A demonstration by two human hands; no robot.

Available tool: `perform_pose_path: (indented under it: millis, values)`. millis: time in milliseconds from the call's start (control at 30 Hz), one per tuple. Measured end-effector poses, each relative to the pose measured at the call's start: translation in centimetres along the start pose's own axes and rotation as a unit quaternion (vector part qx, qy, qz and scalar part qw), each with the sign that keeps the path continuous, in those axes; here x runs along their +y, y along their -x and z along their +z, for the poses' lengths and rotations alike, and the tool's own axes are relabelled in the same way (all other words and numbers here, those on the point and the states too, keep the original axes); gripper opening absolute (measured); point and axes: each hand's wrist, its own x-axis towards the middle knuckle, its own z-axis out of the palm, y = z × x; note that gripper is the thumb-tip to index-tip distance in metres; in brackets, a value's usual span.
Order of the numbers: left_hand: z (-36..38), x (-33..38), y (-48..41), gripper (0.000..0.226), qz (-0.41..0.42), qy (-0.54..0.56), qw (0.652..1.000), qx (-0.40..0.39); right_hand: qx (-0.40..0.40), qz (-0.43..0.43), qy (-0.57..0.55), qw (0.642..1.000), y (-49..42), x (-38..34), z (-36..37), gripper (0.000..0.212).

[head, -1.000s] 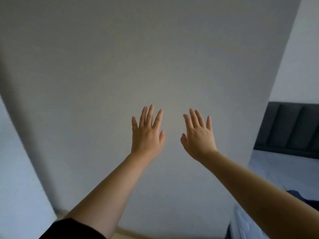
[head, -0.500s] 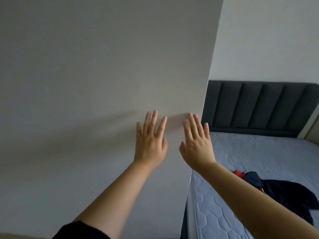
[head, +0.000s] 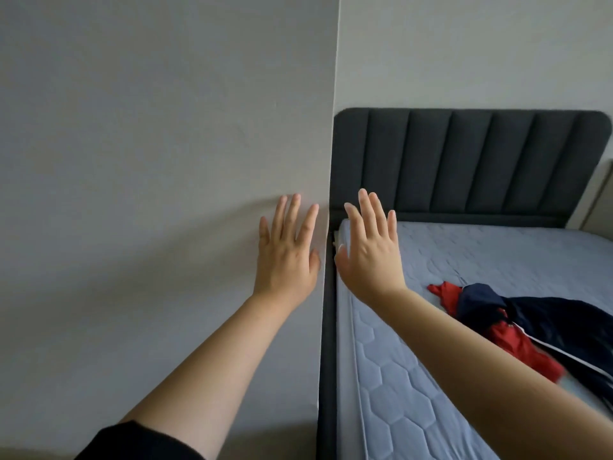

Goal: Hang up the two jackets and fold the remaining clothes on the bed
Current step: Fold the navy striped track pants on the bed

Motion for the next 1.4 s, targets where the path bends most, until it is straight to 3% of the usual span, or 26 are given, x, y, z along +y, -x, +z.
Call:
perform_pose_path:
  millis: [133, 367, 700, 833, 967, 1167, 1267, 1400]
  values:
    - [4.3, 5.6, 4.0, 0.065, -0.009, 0.023, 0.999, -0.028, -0.048, 0.009, 0.022, 0.999, 6.2, 5.2, 0.8, 0.064]
    - [12.1, 13.1, 9.6, 0.063, -0.026, 0.029, 0.988, -0.147, -0.142, 0.078, 0.036, 0.986, 15.5, 14.6, 3.8, 0.062]
    - [24.8, 16.9, 11.9, 0.068, -0.069, 0.055, 0.95, -0.3, -0.284, 0.234, 0.045, 0.929, 20.5, 24.7, 11.5, 0.066]
    - [30.8, 18.1, 12.5, 0.077, -0.093, 0.077, 0.906, -0.406, -0.341, 0.278, 0.042, 0.897, 21.2, 28.4, 14.3, 0.065]
    - [36.4, 18.6, 12.9, 0.084, -0.137, 0.111, 0.829, -0.531, -0.399, 0.308, 0.037, 0.863, 22.0, 31.6, 17.2, 0.065]
    - [42.4, 18.3, 13.9, 0.093, -0.145, 0.116, 0.738, -0.648, -0.451, 0.225, 0.206, 0.839, 22.3, 36.7, 21.6, 0.043]
    - [44.3, 18.0, 14.2, 0.099, -0.136, 0.115, 0.712, -0.679, -0.475, 0.207, 0.264, 0.813, 21.9, 39.5, 23.2, 0.042]
    - [46.0, 18.1, 14.8, 0.099, -0.118, 0.086, 0.704, -0.695, -0.5, 0.209, 0.294, 0.787, 21.7, 42.3, 24.9, 0.048]
